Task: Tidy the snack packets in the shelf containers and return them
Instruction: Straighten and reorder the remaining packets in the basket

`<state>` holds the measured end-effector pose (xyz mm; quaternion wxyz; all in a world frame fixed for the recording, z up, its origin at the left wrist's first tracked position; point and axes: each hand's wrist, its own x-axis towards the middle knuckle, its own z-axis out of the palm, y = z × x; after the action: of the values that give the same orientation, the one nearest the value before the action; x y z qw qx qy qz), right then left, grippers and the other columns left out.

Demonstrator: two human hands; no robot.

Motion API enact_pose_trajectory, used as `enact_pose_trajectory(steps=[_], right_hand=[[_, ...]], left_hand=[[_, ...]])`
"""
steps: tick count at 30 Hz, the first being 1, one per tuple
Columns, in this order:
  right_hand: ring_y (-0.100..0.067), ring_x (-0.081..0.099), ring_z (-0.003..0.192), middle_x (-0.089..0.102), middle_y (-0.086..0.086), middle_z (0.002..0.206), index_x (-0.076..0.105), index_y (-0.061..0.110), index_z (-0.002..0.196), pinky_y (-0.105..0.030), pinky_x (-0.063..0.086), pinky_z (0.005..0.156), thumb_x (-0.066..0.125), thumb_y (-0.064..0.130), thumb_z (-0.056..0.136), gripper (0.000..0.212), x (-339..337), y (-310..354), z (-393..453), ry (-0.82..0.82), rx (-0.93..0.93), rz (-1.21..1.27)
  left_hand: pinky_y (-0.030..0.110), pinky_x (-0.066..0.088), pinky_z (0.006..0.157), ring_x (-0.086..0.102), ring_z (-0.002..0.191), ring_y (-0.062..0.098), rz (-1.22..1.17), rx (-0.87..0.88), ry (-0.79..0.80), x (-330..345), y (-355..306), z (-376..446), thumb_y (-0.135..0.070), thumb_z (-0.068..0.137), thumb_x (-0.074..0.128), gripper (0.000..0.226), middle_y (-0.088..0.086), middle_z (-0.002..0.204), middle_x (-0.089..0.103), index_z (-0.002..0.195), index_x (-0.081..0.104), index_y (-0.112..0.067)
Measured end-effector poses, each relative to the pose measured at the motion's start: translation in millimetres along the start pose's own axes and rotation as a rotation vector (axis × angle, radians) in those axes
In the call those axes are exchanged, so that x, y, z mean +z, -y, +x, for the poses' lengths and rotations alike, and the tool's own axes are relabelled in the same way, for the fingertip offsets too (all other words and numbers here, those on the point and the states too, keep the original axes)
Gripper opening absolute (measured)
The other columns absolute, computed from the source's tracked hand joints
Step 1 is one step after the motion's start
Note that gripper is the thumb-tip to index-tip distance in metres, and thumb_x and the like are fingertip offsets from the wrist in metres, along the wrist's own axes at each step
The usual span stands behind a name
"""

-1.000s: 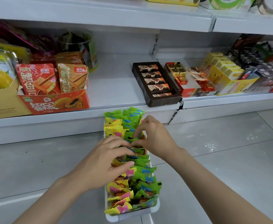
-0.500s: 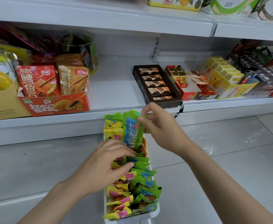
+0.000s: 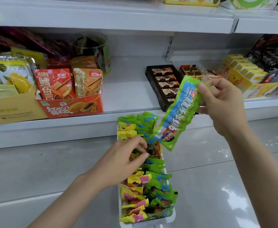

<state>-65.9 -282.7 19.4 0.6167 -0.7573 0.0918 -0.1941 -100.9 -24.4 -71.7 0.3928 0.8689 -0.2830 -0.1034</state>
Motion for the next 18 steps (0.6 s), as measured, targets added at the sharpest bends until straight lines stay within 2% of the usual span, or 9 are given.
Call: enact_pose_trajectory(steps=[2,4,6,9,11,13,15,17,18], right_hand=[[-0.011,0.069,0.058,0.074,0.003,0.066,0.053,0.020,0.085,-0.029,0.057,0.050,0.061,0.017,0.098,0.016,-6,-5,2,-0.037,0.058,0.012],[-0.010,0.070,0.059,0.074,0.003,0.066,0.052,0.019,0.084,-0.027,0.056,0.049,0.061,0.017,0.098,0.017,-7,-12,2,-0.062,0.122,0.044],[-0.009,0.071,0.058,0.074,0.003,0.064,0.052,0.019,0.083,-0.025,0.055,0.048,0.062,0.017,0.098,0.018,-7,-17,1,-0.082,0.168,0.058],[-0.008,0.069,0.055,0.073,0.004,0.062,0.053,0.019,0.084,-0.024,0.054,0.047,0.063,0.017,0.097,0.016,-4,-22,-1,-0.078,0.203,0.060],[-0.007,0.067,0.053,0.072,0.005,0.061,0.054,0.017,0.084,-0.023,0.053,0.046,0.063,0.018,0.097,0.015,0,-24,-3,-0.062,0.218,0.064],[-0.006,0.066,0.050,0.071,0.005,0.060,0.055,0.016,0.085,-0.021,0.052,0.045,0.063,0.018,0.097,0.015,6,-25,-4,-0.045,0.237,0.082],[-0.006,0.065,0.050,0.071,0.004,0.060,0.055,0.016,0.085,-0.021,0.051,0.045,0.064,0.018,0.097,0.014,10,-25,-4,-0.046,0.255,0.095],[-0.004,0.063,0.049,0.071,0.006,0.059,0.056,0.017,0.085,-0.020,0.051,0.045,0.064,0.019,0.097,0.015,11,-25,-2,-0.063,0.259,0.099],[-0.003,0.063,0.049,0.070,0.007,0.058,0.056,0.017,0.085,-0.019,0.051,0.045,0.064,0.020,0.097,0.015,12,-24,-1,-0.070,0.254,0.097]], left_hand=[[0.026,0.050,0.072,0.066,0.077,0.012,-0.019,-0.039,0.026,-2,-2,3,-0.045,0.096,0.053,0.014,-0.030,0.107,0.062,0.108,0.049,-0.038],[0.034,0.052,0.067,0.066,0.070,0.019,-0.002,-0.052,0.050,-4,-3,6,-0.038,0.098,0.054,0.016,-0.028,0.109,0.062,0.113,0.049,-0.037],[0.030,0.053,0.068,0.067,0.079,0.009,0.012,-0.047,0.059,-4,-3,10,-0.031,0.098,0.055,0.021,-0.025,0.109,0.063,0.118,0.052,-0.036],[0.022,0.050,0.081,0.060,0.099,-0.006,0.028,-0.053,0.039,-4,-6,19,-0.029,0.099,0.056,0.027,-0.023,0.109,0.065,0.125,0.055,-0.032],[0.015,0.046,0.077,0.059,0.092,-0.009,0.030,-0.071,-0.010,-4,-9,22,-0.029,0.100,0.053,0.023,-0.029,0.097,0.064,0.122,0.060,-0.030],[0.014,0.037,0.060,0.055,0.066,-0.006,0.000,-0.077,-0.073,-4,-10,24,-0.029,0.103,0.048,0.016,-0.029,0.068,0.057,0.102,0.064,-0.029],[0.023,0.035,0.057,0.048,0.055,0.002,-0.169,-0.134,-0.115,-3,-16,23,-0.028,0.105,0.041,0.029,-0.019,0.059,0.054,0.086,0.063,-0.024],[0.019,0.050,0.071,0.066,0.075,0.007,-0.619,-0.247,-0.139,-2,-25,21,-0.020,0.106,0.040,0.033,-0.010,0.080,0.073,0.093,0.070,-0.021],[0.019,0.054,0.075,0.071,0.084,0.013,-0.871,-0.296,-0.146,-1,-30,21,-0.019,0.103,0.042,0.030,0.001,0.092,0.077,0.097,0.071,-0.016]])
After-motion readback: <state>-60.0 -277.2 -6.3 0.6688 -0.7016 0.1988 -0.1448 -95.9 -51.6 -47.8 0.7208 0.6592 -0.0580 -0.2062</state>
